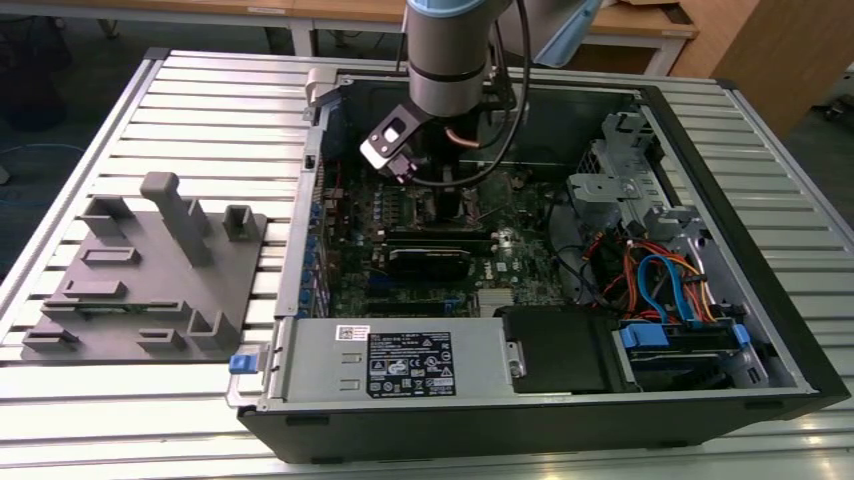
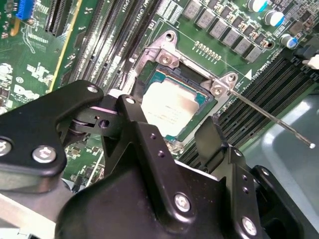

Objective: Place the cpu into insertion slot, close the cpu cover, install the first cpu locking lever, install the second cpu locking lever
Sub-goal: 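Place the cpu into insertion slot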

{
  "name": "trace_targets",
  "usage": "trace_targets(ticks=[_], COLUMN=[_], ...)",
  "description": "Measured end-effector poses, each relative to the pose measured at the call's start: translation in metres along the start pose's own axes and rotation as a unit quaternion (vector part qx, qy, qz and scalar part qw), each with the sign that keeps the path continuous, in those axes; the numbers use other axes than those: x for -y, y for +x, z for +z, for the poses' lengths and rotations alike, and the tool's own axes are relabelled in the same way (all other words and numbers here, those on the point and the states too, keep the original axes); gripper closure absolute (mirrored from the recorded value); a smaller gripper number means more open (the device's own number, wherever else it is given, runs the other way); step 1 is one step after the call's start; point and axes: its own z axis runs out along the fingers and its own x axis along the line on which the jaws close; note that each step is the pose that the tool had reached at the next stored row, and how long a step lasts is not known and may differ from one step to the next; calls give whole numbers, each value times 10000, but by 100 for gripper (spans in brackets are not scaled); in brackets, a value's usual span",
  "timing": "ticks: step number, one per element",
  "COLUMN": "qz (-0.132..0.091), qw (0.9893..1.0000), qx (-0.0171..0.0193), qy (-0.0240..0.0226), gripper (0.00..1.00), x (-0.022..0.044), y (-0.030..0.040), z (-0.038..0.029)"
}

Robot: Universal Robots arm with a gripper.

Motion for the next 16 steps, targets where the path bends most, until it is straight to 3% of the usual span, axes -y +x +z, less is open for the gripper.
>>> trace_targets(ticks=[2,11,12,16], qz=[2,2,2,2], qw=[10000,10000,10000,10000], qx=[-24,-25,-25,-26], qy=[-1,-1,-1,-1], gripper=[33,34,41,41], x=[1,2,2,2], y=[1,0,0,0], z=[5,5,5,5])
